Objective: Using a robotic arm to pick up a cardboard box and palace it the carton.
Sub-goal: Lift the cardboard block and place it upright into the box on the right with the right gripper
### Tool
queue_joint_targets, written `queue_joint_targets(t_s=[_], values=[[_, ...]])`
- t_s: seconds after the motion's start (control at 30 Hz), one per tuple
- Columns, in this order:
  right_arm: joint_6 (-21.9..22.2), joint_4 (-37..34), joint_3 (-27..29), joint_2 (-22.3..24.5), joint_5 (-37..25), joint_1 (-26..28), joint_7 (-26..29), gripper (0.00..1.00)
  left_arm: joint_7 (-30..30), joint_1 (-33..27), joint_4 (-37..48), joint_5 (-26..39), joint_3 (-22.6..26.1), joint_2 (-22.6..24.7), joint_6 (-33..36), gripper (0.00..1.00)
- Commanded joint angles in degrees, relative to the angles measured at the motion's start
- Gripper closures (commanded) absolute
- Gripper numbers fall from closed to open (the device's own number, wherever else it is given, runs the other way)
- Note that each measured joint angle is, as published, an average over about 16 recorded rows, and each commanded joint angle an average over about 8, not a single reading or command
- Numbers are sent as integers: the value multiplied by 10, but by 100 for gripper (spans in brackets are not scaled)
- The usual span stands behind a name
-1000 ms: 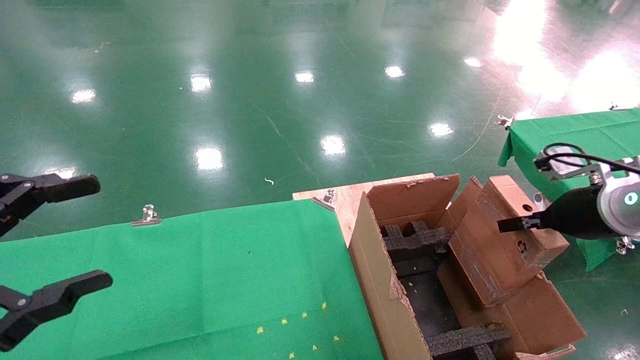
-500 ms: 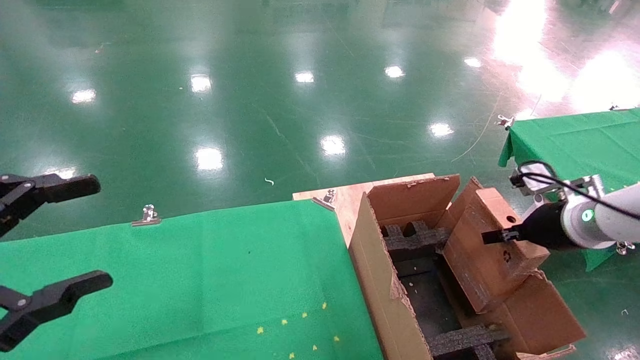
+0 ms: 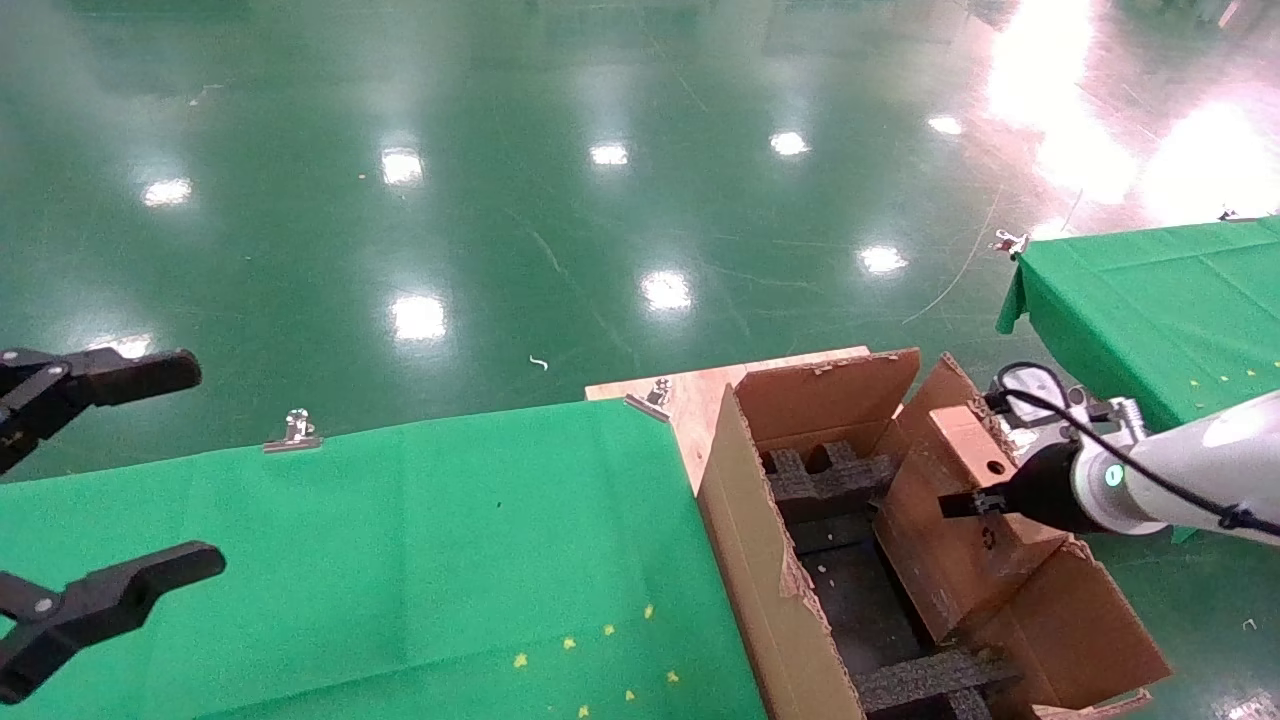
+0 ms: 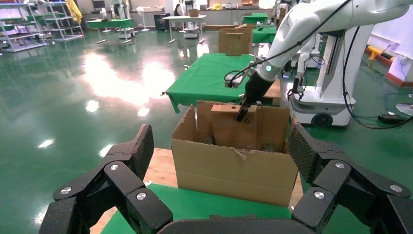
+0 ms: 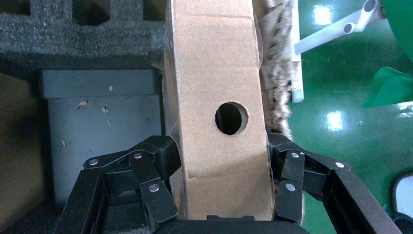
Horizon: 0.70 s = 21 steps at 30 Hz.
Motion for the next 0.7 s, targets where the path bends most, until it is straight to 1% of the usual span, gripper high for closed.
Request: queue_joint_targets(t_s=[0.03, 0.33, 0.5, 0.7], values=[[9, -3, -3, -4, -4, -8, 3, 100, 0, 0, 0, 0, 0, 0, 0, 0], [52, -68, -17, -46, -10, -42, -6, 100, 0, 0, 0, 0, 0, 0, 0, 0], [68, -110, -22, -68, 9, -56, -27, 100, 0, 0, 0, 0, 0, 0, 0, 0], [76, -158, -25, -90, 43, -62, -67, 100, 0, 0, 0, 0, 0, 0, 0, 0]])
